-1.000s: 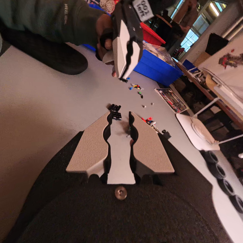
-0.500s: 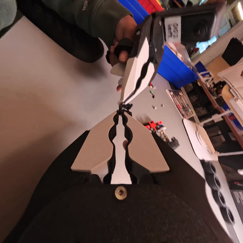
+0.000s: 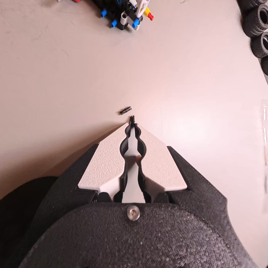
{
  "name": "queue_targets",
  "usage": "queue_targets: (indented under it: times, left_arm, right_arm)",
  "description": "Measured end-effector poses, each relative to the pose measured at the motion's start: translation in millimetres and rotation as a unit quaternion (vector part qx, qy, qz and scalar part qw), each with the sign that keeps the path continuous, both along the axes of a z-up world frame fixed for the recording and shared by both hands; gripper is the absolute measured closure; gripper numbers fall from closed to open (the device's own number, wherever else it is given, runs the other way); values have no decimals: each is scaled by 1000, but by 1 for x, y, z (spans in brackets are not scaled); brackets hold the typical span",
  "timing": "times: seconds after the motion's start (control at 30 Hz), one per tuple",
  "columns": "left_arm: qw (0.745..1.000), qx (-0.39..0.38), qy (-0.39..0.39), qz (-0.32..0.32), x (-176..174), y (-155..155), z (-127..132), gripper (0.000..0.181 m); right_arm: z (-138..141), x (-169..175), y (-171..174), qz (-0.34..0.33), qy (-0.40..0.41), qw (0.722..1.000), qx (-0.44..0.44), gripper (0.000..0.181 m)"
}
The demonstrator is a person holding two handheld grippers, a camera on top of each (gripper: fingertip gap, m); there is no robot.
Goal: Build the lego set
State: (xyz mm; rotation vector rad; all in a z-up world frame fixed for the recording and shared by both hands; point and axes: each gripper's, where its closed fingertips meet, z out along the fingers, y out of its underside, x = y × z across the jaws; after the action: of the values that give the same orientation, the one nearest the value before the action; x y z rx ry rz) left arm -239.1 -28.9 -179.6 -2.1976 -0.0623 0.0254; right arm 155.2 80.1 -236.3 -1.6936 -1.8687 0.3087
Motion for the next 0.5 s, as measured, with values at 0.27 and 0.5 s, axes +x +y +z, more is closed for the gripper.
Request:
queue_targets:
  times: [0.27, 0.5]
  left_arm:
    - [997, -75, 4, -3, -8, -9, -39, 157]
    - [996, -86, 11, 4, -20, 2, -52, 161]
  right_arm:
    - [2, -2, -2, -3, 24, 999, -22, 166]
    - [13, -2, -1, -1, 66, 997, -25, 159]
